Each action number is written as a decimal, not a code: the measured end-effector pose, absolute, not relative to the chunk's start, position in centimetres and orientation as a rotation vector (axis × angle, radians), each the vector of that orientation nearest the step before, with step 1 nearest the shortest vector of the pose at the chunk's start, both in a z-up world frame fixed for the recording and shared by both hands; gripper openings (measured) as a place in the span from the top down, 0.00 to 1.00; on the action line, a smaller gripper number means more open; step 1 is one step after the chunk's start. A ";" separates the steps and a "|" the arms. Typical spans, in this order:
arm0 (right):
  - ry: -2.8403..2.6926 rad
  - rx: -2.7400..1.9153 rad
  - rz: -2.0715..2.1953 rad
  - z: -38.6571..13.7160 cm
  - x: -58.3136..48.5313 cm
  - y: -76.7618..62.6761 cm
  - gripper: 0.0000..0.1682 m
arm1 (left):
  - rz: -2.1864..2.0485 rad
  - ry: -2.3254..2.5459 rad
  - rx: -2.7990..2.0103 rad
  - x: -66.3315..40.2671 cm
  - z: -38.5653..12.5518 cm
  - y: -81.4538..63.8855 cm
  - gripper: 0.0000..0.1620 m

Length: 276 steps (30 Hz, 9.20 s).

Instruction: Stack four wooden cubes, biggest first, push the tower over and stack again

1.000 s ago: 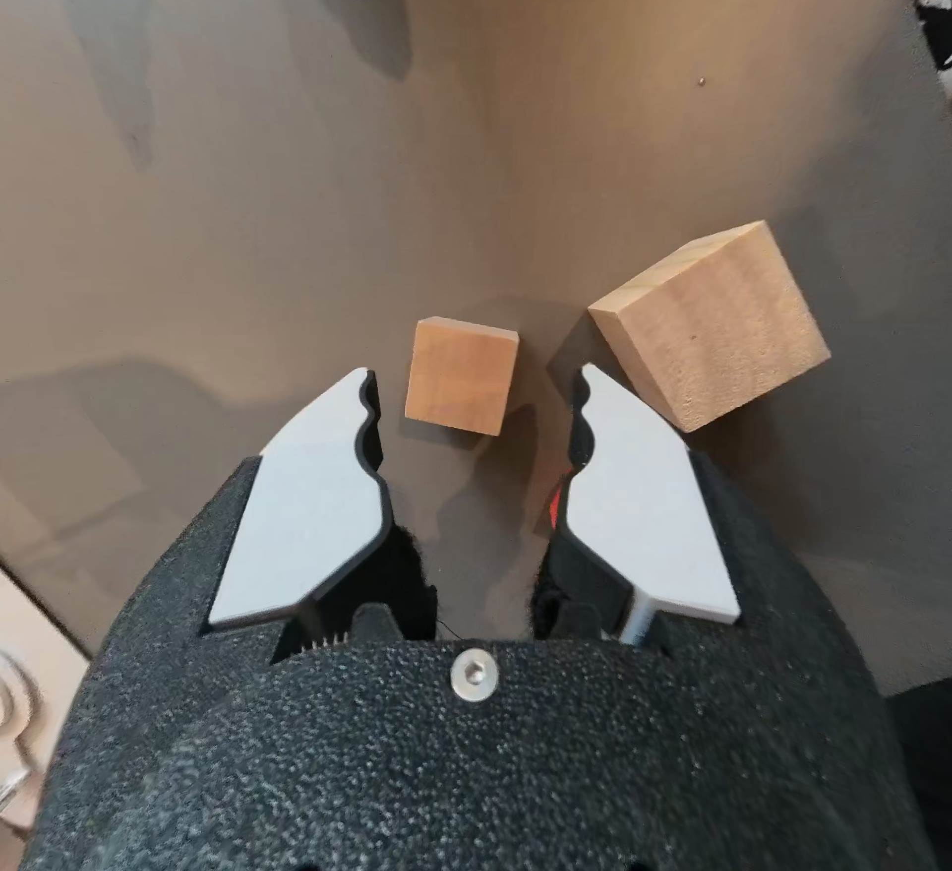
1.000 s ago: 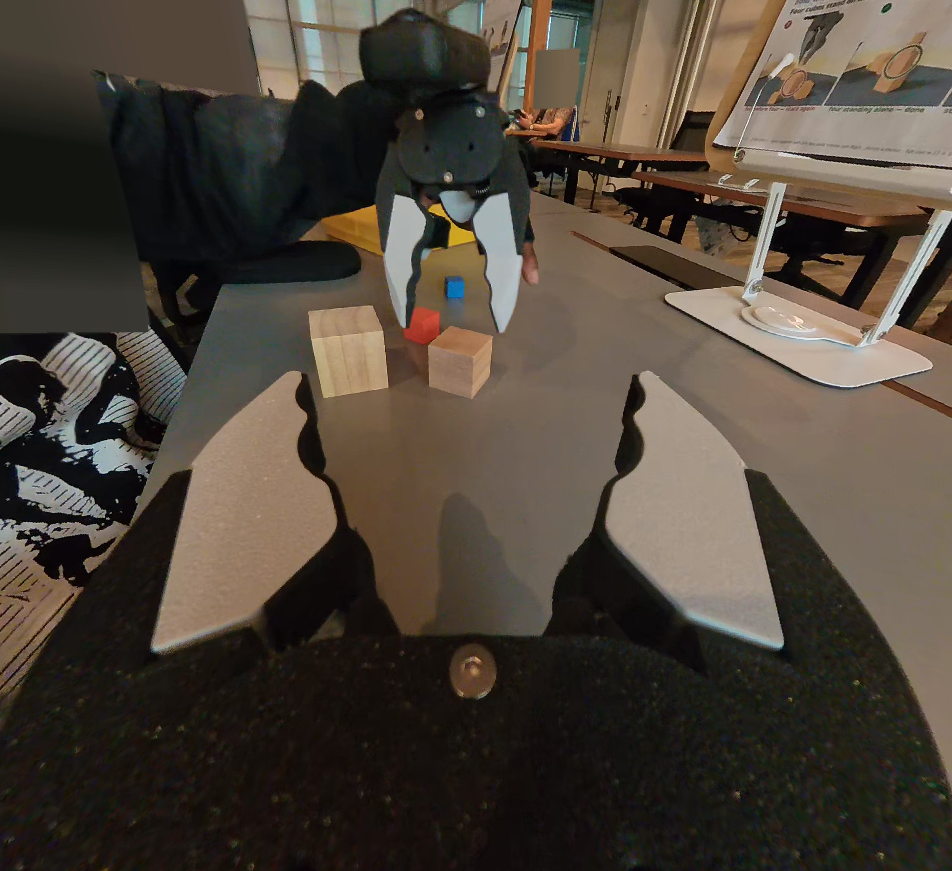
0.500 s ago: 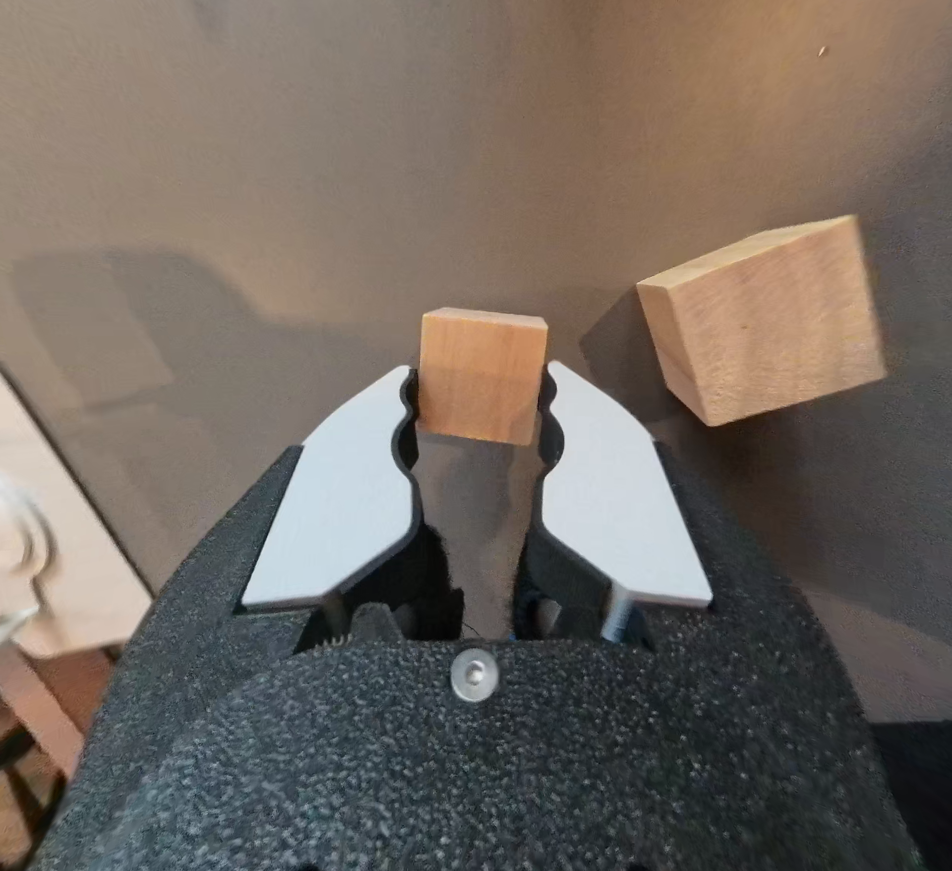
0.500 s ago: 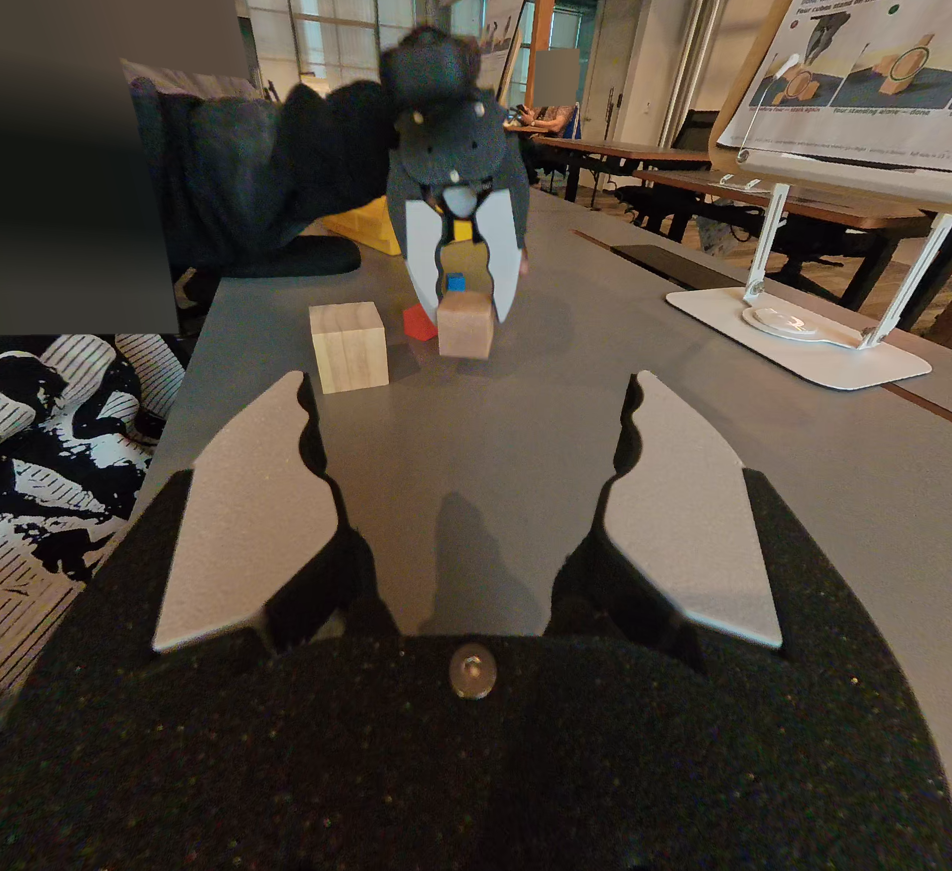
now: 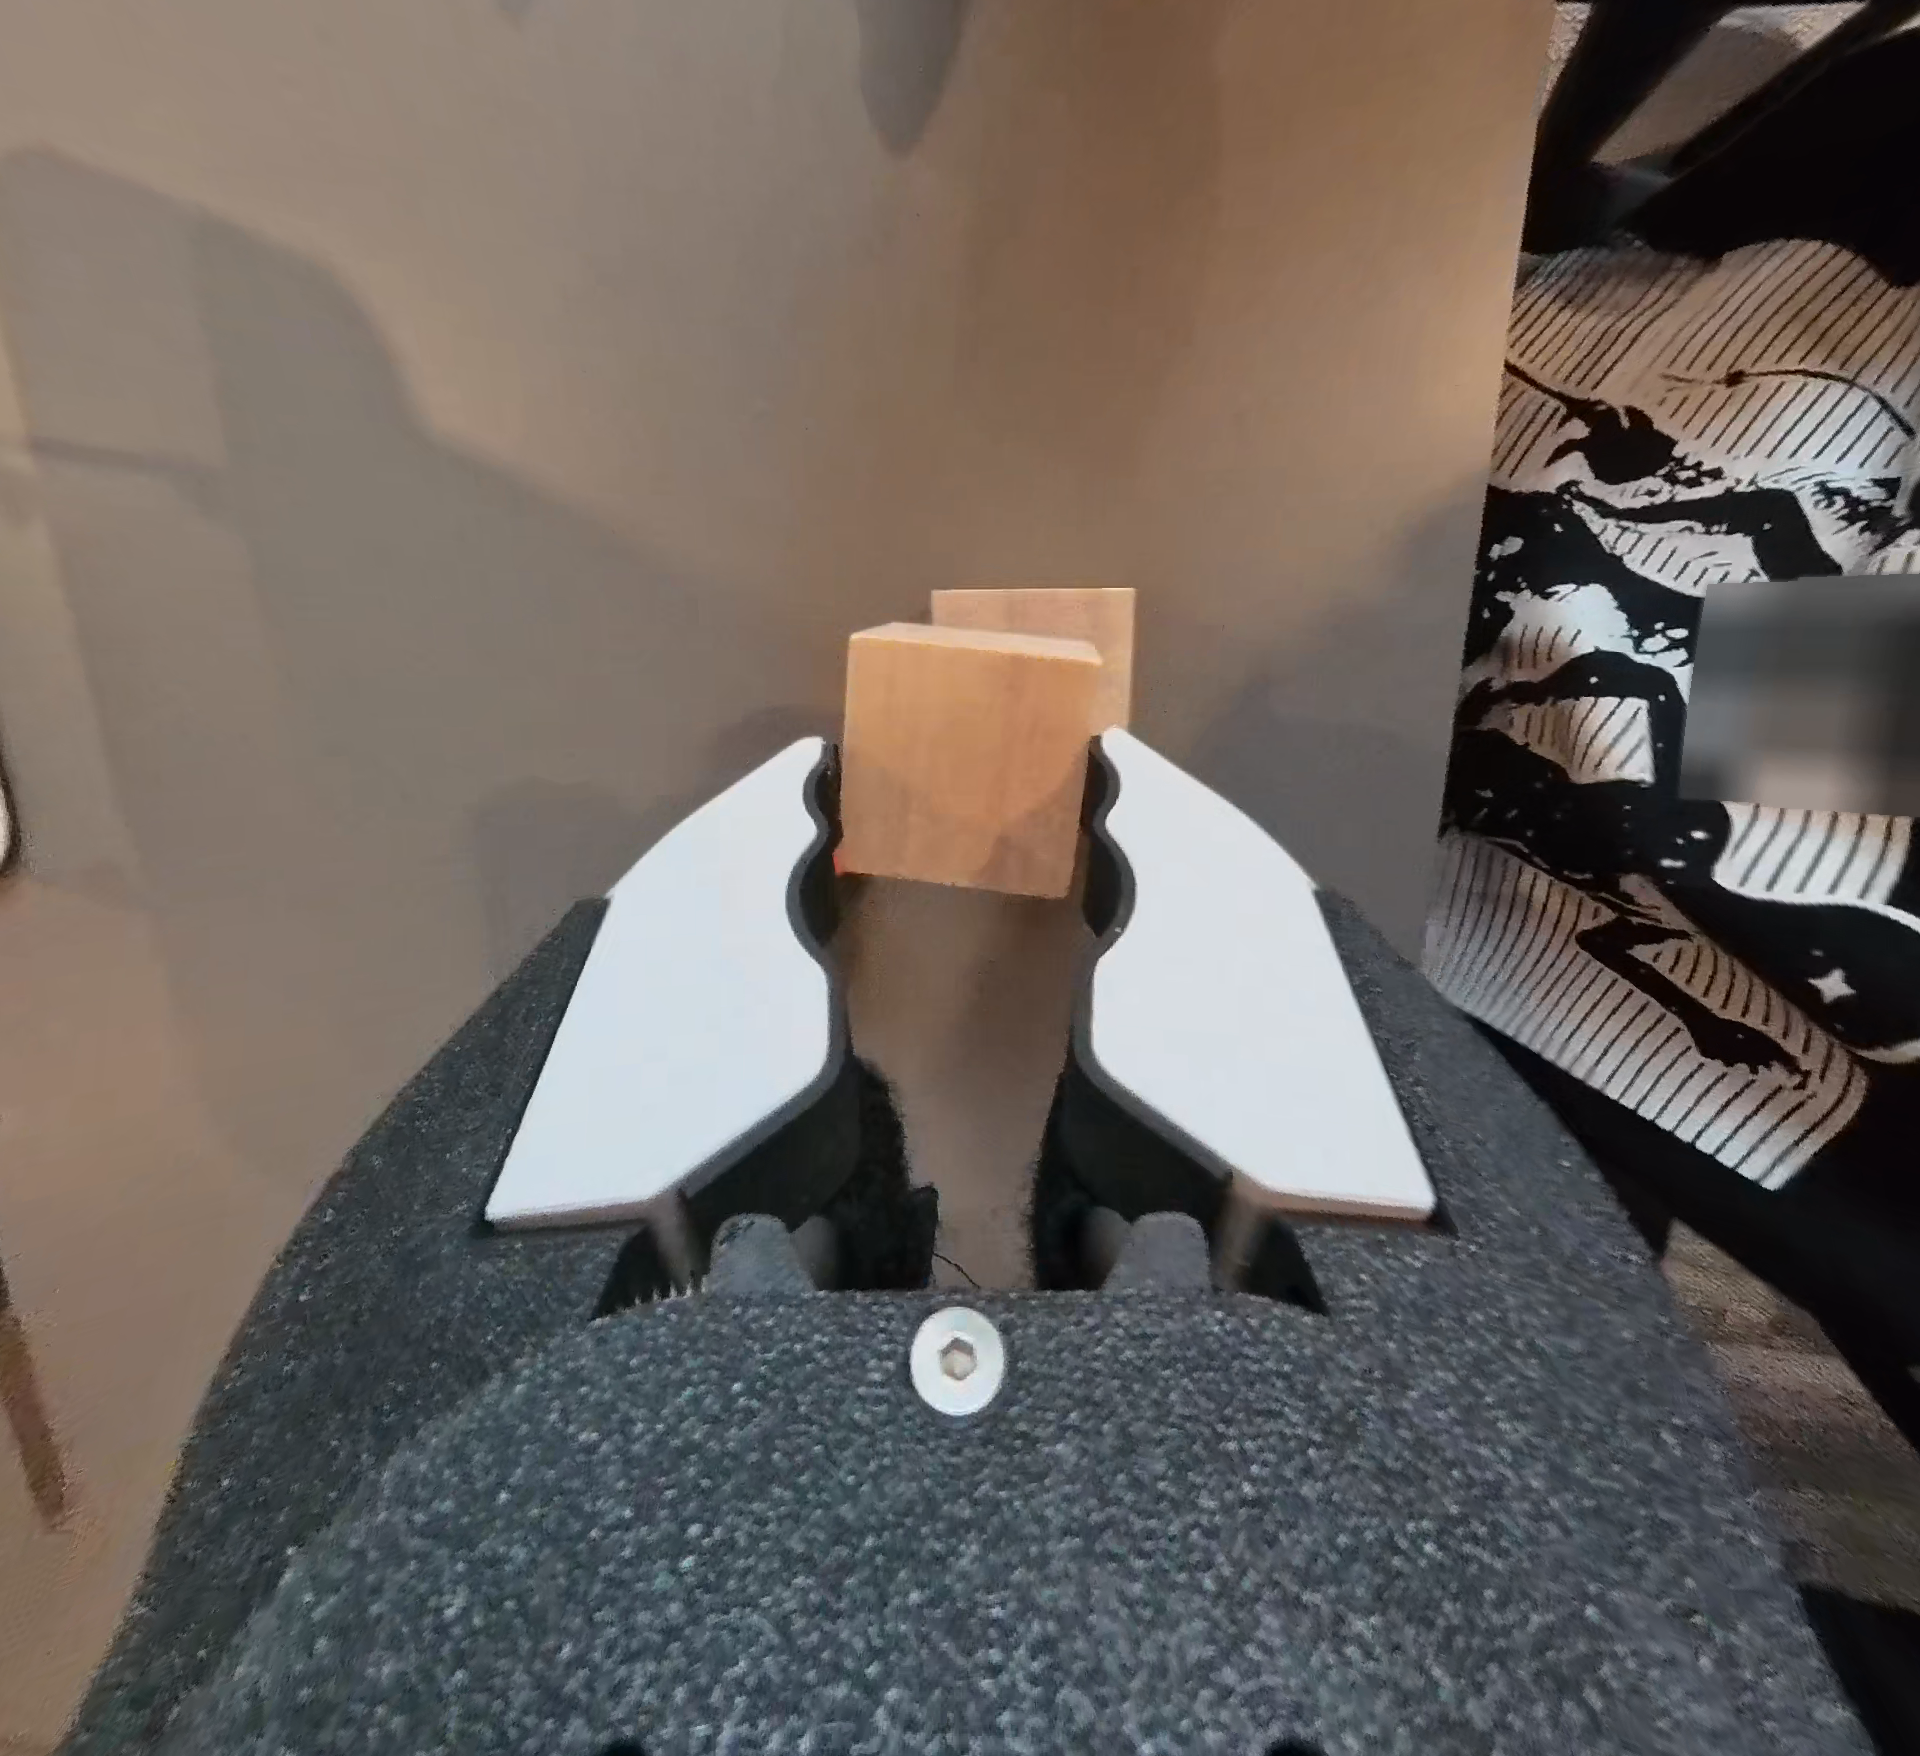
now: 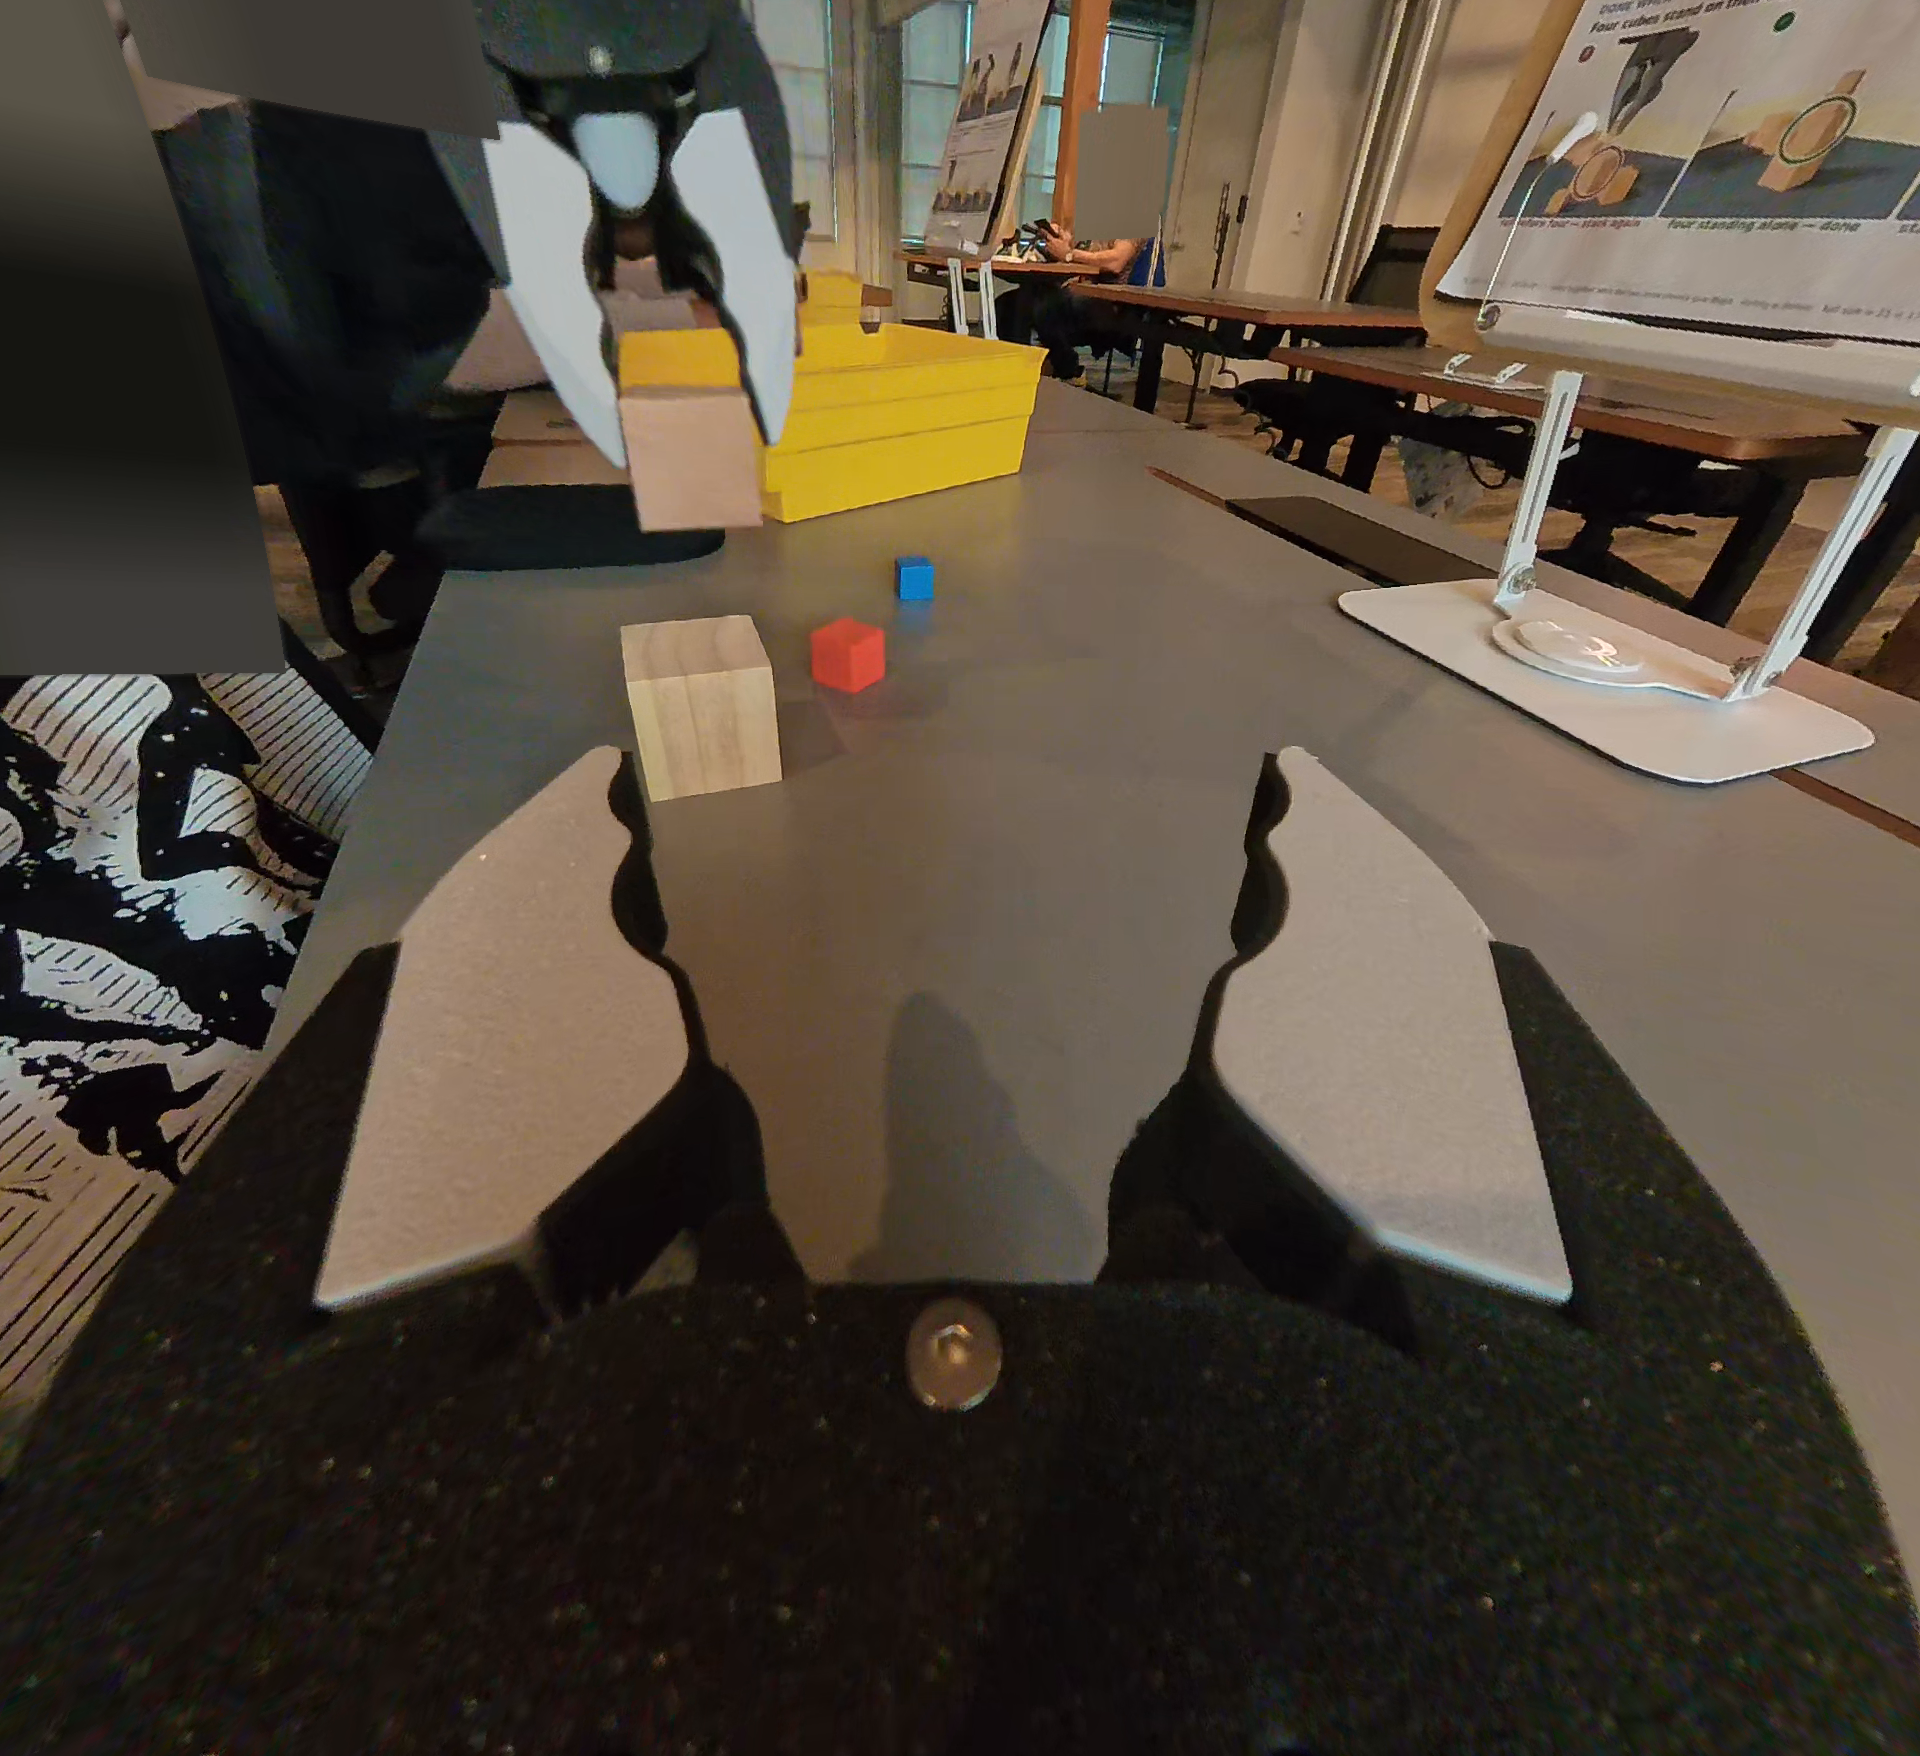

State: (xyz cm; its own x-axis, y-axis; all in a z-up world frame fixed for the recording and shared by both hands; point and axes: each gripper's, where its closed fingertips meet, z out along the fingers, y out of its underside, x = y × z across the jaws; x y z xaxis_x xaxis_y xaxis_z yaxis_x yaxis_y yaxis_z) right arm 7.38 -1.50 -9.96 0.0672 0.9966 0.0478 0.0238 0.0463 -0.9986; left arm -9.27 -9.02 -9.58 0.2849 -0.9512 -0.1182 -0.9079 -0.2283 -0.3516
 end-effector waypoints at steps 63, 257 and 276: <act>-1.181 -1.219 1.123 -9.8 7.6 -1.4 0.38 | -0.362 1.118 -2.436 -16.0 -19.5 -5.3 0.83; -1.395 -1.117 1.026 -8.3 5.2 -4.9 0.97 | -0.892 0.995 -1.413 -20.4 -10.7 -9.8 0.12; -1.852 -1.310 0.878 -13.7 -7.2 -10.3 1.00 | -0.877 0.991 -1.409 -20.5 -10.6 -9.7 0.14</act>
State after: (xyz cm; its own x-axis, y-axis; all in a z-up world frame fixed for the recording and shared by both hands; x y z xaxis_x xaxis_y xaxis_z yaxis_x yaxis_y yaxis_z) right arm -7.24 -10.33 -13.74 -0.2487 0.9562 0.1541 0.4860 0.2608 -0.8341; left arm -20.52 -9.73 -10.61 0.3651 -0.9305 -0.0313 -0.0822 0.0013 -0.9966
